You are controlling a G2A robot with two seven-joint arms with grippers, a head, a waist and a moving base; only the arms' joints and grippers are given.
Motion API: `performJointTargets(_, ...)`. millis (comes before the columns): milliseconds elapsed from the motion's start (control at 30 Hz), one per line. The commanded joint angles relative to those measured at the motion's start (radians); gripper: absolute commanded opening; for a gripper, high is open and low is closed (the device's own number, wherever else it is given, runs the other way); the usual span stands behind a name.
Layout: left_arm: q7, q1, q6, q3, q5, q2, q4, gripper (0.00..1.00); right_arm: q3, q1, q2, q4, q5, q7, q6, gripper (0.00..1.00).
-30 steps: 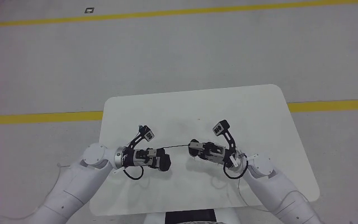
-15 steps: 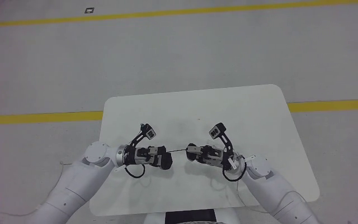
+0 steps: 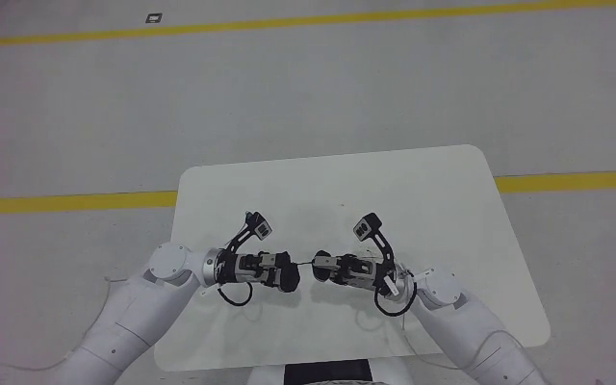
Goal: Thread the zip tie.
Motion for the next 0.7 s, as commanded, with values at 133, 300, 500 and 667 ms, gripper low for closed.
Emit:
performJointTargets(133,0.042,0.005,0.014,0.006,0.018,-0.002,-0.018,0.8,-0.001,-0.005,0.001,-0.025,-0.067,-0.046,0.008,0.0)
performJointTargets(300,0.045,0.008,0.022,0.003,0.02,-0.002,-0.017,0.35,0.005,-0.013,0.003,-0.04,-0.105,-0.064,0.006,0.0)
performJointTargets(500,0.045,0.01,0.037,-0.003,0.025,-0.001,-0.018,0.09,0.025,-0.019,0.011,-0.061,-0.174,-0.068,0.018,0.0)
performJointTargets(667,0.042,0.009,0.042,-0.003,0.031,-0.002,-0.015,0.0,0.037,-0.027,0.018,-0.087,-0.22,-0.066,0.04,0.0)
